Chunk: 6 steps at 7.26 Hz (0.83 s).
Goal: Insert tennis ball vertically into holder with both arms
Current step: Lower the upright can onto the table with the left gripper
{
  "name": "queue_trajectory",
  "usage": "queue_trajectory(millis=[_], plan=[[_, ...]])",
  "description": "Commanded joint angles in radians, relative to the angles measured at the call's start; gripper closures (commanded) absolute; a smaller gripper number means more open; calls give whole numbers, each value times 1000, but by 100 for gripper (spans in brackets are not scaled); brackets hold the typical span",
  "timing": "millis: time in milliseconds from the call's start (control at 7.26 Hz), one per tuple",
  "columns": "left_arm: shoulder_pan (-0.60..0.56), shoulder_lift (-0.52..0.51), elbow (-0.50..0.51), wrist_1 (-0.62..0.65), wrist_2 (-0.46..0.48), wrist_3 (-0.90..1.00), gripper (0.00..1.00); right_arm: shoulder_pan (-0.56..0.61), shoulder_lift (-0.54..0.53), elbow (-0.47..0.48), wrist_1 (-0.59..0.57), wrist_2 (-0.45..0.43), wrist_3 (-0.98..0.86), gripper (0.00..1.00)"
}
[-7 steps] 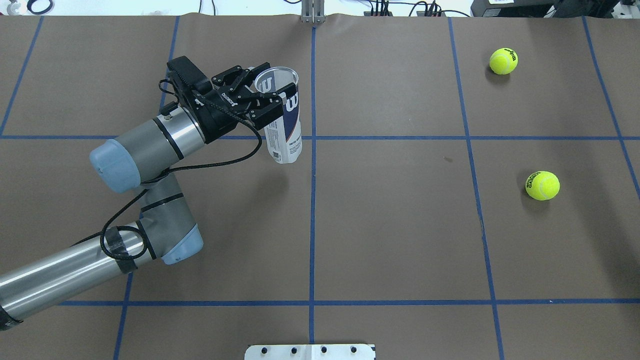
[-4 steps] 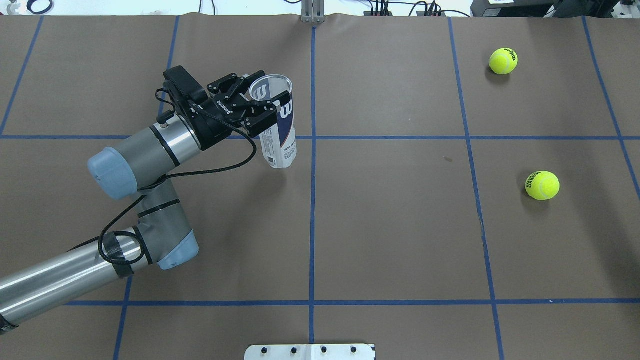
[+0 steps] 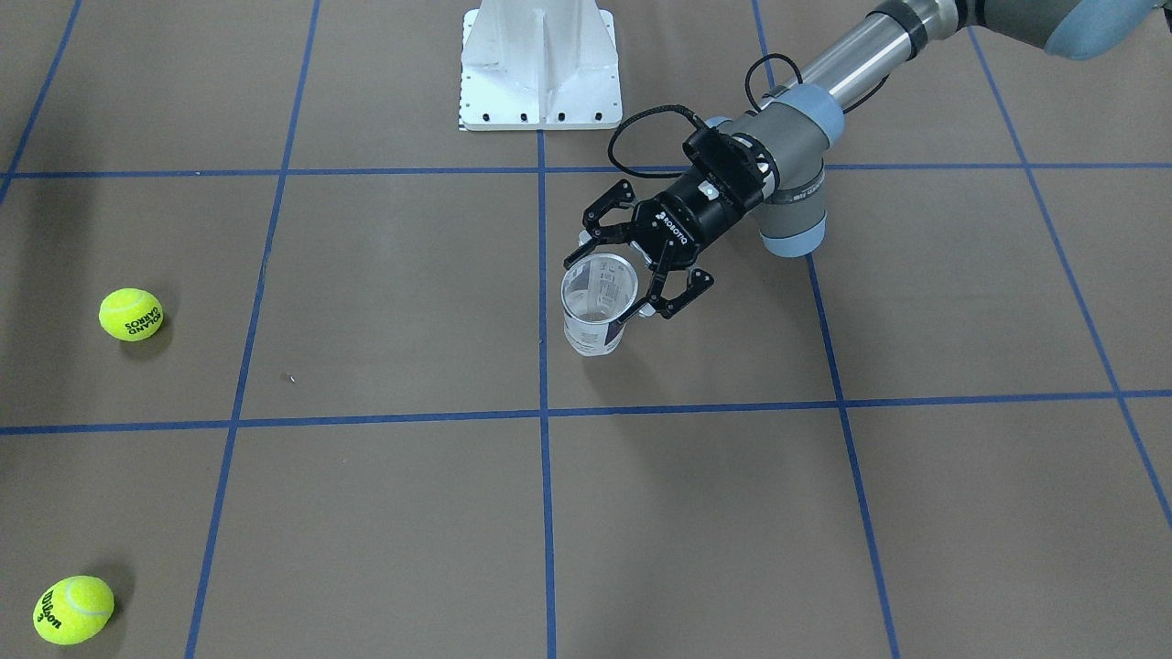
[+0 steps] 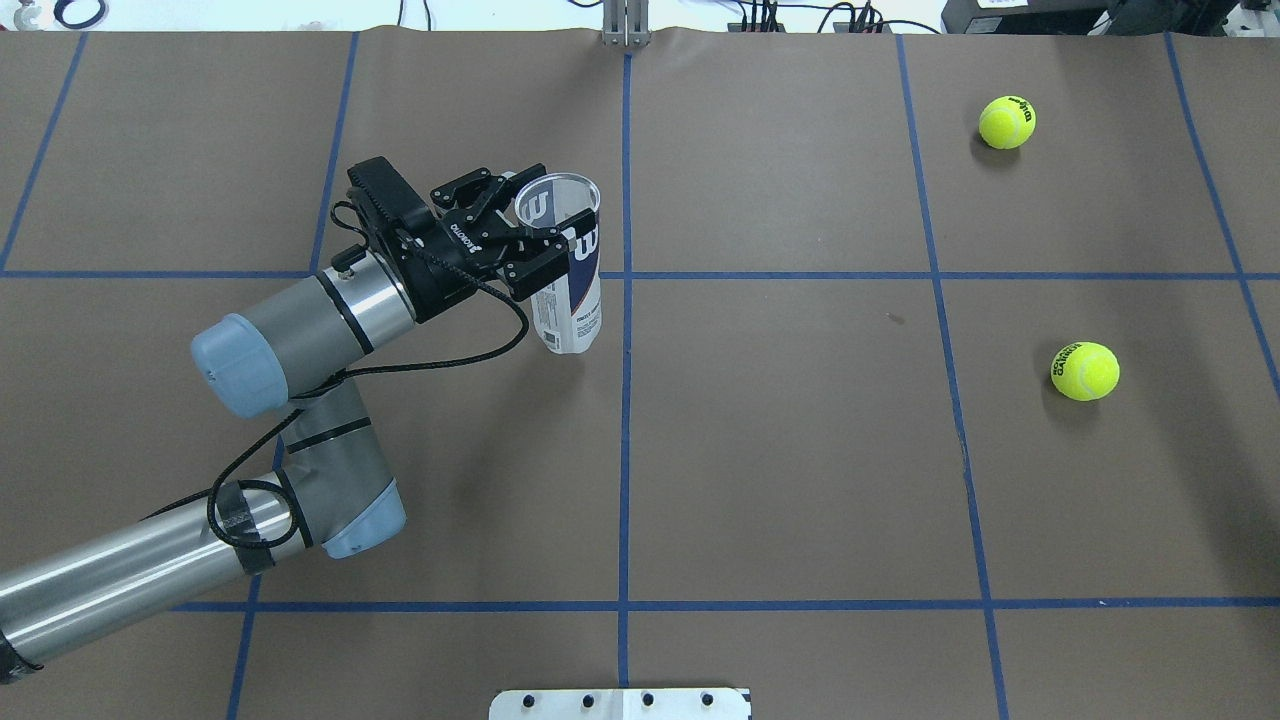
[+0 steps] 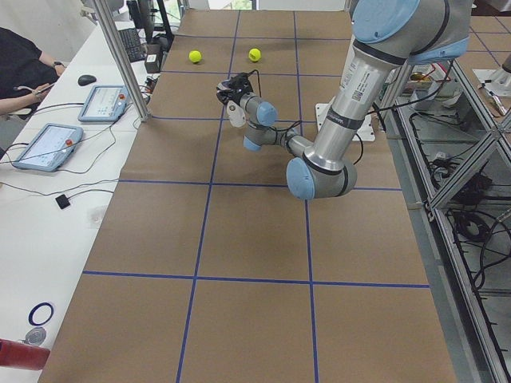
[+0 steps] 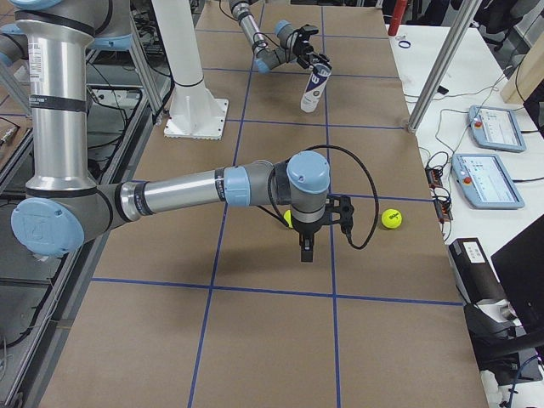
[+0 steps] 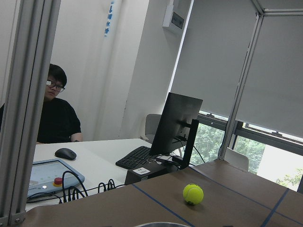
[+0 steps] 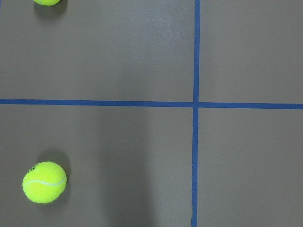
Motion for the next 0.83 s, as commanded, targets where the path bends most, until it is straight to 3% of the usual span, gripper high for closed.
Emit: queue_trajectory(millis=[0,275,688], plan=[[8,9,1,-49,20,24,39,0,0,-1,0,1,0,1],[49,23,1,-83,71,53,39,0,0,-4,0,1,0,1],[57,23,6,-82,71,57,38,0,0,-5,0,1,0,1]])
